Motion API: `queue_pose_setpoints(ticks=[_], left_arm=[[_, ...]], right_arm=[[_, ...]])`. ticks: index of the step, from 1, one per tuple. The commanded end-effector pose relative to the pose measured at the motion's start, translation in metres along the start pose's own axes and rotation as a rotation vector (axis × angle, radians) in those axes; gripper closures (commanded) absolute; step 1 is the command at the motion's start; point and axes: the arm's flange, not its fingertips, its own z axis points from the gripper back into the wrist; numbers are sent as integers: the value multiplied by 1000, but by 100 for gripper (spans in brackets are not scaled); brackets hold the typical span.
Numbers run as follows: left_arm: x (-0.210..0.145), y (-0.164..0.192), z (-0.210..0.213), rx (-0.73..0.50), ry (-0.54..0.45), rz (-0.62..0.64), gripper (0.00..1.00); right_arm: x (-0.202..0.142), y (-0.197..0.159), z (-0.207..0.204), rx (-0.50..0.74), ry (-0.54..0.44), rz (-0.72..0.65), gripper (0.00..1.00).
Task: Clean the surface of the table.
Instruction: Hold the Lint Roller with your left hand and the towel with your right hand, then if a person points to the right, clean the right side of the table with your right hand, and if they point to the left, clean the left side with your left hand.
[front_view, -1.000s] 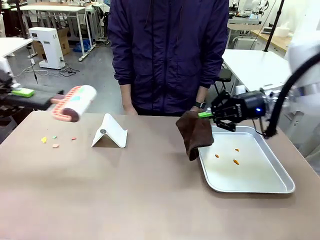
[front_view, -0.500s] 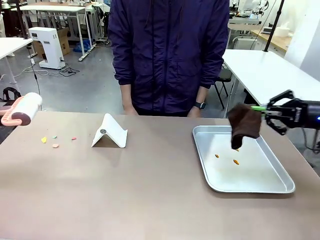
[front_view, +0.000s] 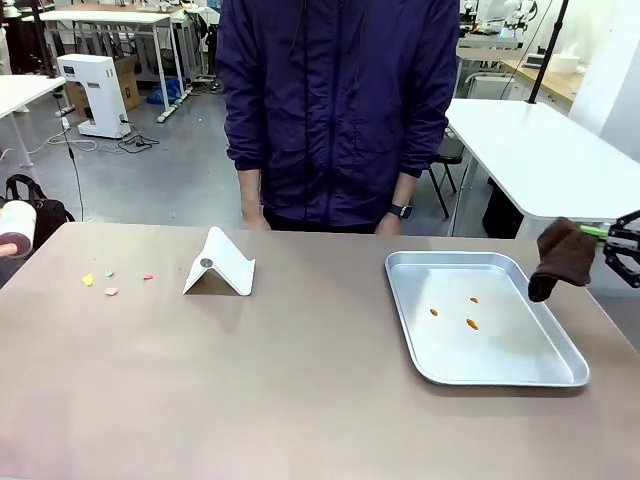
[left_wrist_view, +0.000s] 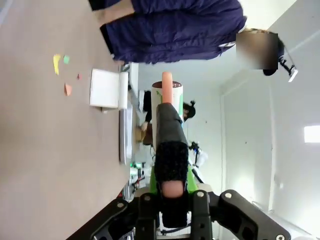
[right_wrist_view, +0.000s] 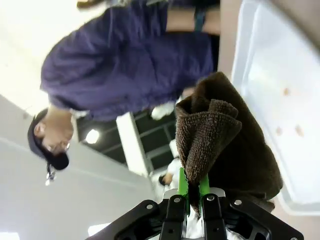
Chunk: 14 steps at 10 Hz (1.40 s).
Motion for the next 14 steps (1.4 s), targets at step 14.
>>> queue_pose_setpoints(ticks=[14], left_arm=[[0, 0, 0, 0, 0, 0, 100]], right_arm=[[9, -8, 5, -24, -67, 3, 100]])
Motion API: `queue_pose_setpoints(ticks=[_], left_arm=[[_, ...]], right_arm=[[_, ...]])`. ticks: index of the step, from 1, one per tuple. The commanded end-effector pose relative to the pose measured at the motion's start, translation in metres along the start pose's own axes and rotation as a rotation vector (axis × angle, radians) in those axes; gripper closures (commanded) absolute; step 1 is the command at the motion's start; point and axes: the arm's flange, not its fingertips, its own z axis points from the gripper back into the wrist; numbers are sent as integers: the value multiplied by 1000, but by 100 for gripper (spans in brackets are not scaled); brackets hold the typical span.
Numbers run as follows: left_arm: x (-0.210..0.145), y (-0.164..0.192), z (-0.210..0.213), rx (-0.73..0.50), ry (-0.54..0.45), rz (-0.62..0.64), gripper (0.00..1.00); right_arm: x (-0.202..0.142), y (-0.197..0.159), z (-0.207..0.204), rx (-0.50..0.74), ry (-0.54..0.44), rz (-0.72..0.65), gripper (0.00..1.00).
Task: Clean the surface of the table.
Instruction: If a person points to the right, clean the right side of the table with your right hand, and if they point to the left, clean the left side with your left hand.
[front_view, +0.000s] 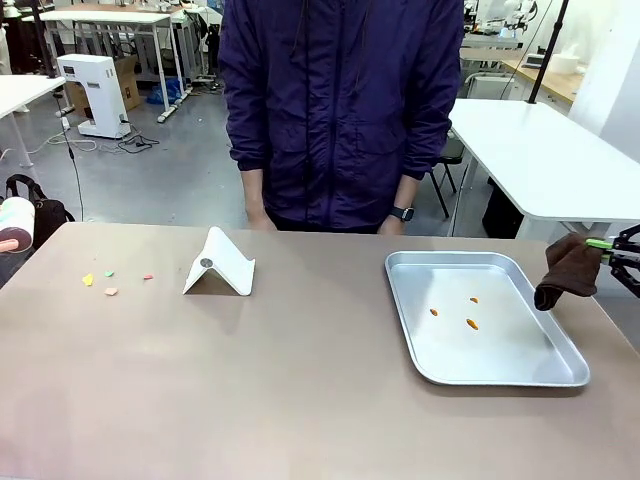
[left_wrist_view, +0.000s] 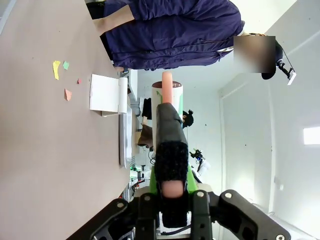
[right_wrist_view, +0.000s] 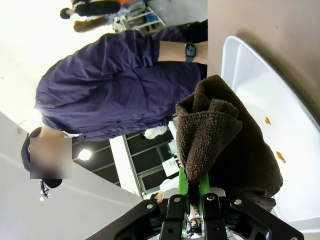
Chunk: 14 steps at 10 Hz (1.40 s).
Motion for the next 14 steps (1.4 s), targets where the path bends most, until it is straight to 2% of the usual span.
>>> queue_pose_setpoints(ticks=[1, 12, 13, 14], left_arm=[[-2, -2, 3, -3, 4, -3, 100], [-2, -2, 3, -3, 4, -3, 100], [0, 0, 0, 0, 0, 0, 78], [3, 1, -4, 144, 106, -40, 78]], right_arm=[[-2, 4, 4, 1, 13, -5, 100], [-2, 4, 4, 1, 13, -5, 100], [-2, 4, 4, 1, 13, -5, 100], [-2, 4, 4, 1, 13, -5, 100]])
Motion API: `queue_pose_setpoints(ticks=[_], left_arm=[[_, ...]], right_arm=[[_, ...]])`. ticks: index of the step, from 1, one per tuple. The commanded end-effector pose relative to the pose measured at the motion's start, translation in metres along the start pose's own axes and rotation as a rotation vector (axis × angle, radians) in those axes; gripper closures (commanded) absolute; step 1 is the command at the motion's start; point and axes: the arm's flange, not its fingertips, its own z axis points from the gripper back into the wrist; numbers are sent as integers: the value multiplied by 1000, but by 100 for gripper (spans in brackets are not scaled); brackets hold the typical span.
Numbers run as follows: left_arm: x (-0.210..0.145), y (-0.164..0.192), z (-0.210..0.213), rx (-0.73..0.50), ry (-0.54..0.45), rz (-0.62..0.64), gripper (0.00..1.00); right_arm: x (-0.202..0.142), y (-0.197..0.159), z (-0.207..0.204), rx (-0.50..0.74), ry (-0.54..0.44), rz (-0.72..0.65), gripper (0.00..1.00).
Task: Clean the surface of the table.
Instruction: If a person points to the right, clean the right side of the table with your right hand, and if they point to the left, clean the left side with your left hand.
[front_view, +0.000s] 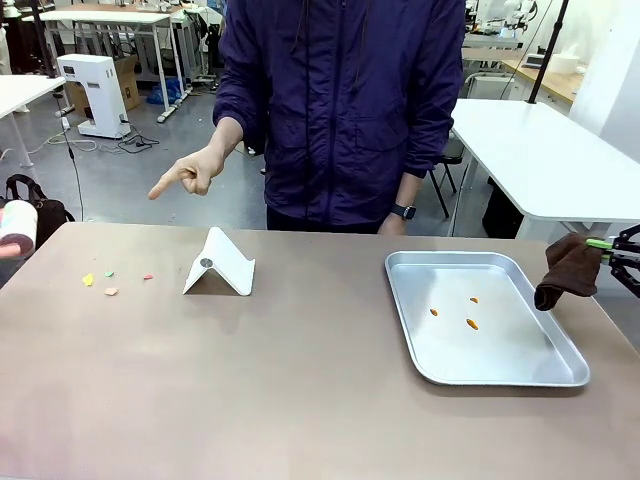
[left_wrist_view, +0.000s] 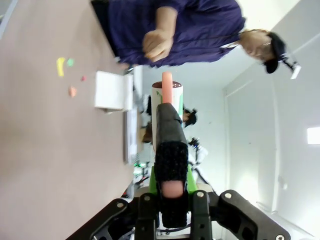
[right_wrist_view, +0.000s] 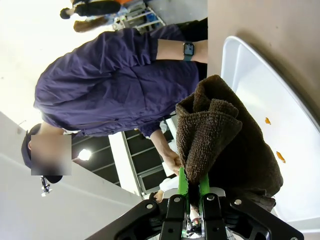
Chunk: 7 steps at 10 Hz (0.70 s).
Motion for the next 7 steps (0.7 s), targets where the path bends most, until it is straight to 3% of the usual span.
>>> queue_pose_setpoints(ticks=[1, 7], left_arm=[[9, -7, -8, 159, 33, -76, 78], [54, -30, -43, 458, -49, -55, 78]], right_arm=[[-2, 4, 4, 1, 13, -4, 100], [-2, 4, 4, 1, 13, -4, 100]])
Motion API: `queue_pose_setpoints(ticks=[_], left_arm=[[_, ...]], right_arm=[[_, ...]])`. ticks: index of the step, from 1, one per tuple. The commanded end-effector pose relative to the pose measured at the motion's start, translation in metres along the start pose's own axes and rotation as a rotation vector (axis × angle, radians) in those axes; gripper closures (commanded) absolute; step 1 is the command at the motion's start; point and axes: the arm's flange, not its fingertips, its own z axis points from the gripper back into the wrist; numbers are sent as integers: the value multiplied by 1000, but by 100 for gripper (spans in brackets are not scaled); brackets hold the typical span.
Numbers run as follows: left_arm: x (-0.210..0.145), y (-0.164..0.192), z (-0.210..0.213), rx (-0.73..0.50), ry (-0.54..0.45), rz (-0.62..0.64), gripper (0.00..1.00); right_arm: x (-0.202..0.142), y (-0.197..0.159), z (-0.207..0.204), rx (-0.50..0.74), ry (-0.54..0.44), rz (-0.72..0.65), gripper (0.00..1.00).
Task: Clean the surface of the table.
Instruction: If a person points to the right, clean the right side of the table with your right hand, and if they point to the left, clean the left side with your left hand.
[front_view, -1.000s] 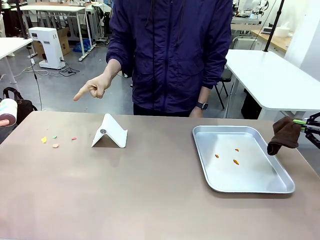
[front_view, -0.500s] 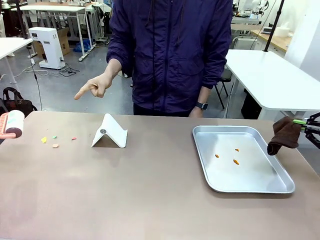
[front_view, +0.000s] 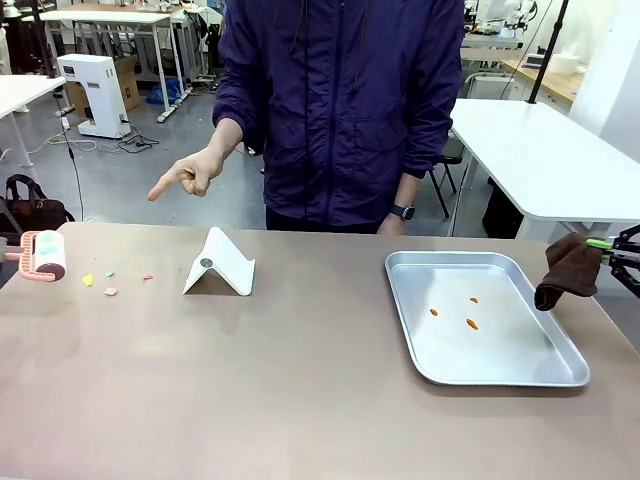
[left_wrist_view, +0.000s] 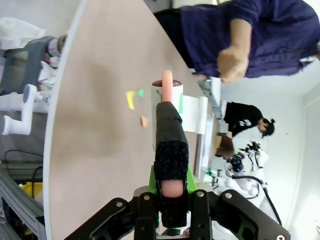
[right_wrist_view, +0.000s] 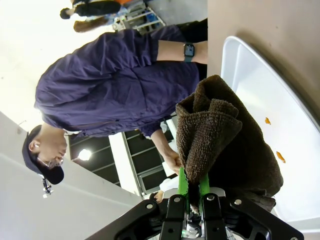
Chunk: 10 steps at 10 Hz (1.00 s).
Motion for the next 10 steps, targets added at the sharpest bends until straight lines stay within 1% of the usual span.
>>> queue_pose_setpoints(ticks=[1, 3, 5, 6, 8, 9, 10], left_arm=[[-4, -13, -9, 82, 26, 31, 78], [3, -14, -20, 165, -5, 33, 78], [9, -15, -28, 207, 17, 35, 78], [13, -15, -34, 222, 46, 54, 78], [27, -8, -46, 269, 21, 98, 78], [34, -5, -52, 285, 28, 120, 78], [40, -4, -61, 297, 67, 136, 78]], right_arm=[[-2, 4, 3, 1, 13, -4, 100], [-2, 4, 3, 1, 13, -4, 100], [-2, 4, 3, 1, 13, -4, 100], [-2, 4, 3, 1, 13, -4, 100], [-2, 4, 3, 1, 13, -4, 100], [-2, 4, 3, 1, 13, -4, 100], [-2, 4, 3, 1, 13, -4, 100]])
